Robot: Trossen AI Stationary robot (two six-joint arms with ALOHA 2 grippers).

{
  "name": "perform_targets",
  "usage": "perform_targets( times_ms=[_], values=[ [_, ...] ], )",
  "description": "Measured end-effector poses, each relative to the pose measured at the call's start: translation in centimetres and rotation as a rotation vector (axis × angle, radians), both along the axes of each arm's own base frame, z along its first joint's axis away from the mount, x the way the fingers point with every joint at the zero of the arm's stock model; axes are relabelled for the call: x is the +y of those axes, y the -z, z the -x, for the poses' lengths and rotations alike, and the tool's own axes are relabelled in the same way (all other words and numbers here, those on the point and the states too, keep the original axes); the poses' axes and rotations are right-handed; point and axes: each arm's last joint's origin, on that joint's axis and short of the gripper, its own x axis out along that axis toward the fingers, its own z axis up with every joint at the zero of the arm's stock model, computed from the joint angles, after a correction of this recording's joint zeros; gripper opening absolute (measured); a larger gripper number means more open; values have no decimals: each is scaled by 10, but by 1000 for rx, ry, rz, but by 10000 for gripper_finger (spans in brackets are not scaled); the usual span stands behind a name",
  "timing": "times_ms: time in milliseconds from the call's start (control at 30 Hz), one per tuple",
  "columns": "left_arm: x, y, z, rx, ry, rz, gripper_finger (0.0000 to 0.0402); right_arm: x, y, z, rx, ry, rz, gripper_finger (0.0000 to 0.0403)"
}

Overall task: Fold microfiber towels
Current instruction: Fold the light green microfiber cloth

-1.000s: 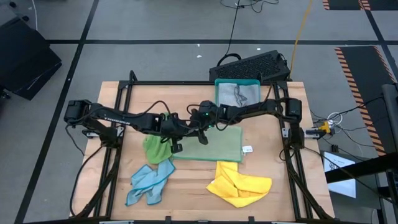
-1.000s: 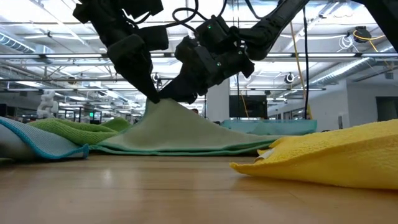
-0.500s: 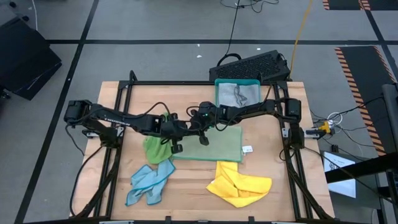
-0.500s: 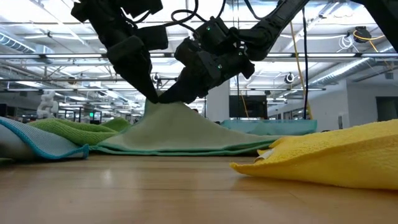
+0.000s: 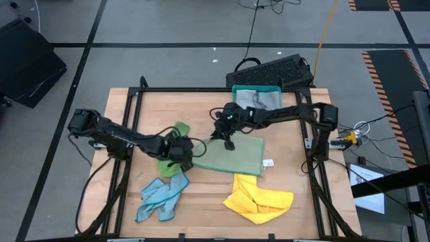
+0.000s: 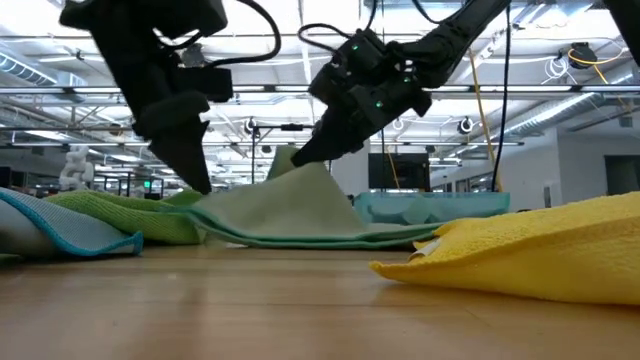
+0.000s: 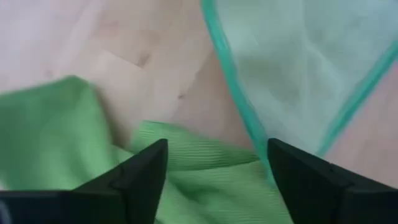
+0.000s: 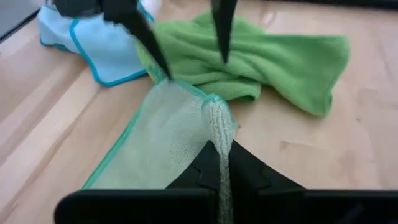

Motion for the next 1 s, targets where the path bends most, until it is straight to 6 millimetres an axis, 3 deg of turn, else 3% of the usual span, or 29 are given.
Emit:
perform_targets(
  times_ms=[133, 267, 533, 767, 1000],
  values=[
    [-6, 13, 1, -99, 0, 43, 297, -1, -8, 15, -10, 45, 35, 5],
    [-9, 17, 0, -172, 24, 52, 287, 2, -13, 32, -10, 71, 90, 6],
    [5, 20, -5, -230, 3, 39, 257, 6, -24, 51, -68, 79, 101, 7],
    [19, 10, -9, -289, 45, -8, 259, 6, -24, 53, -79, 83, 98, 8],
    [39, -10, -6, -353, 71, -74, 302, 6, -25, 52, -86, 83, 101, 8]
  ],
)
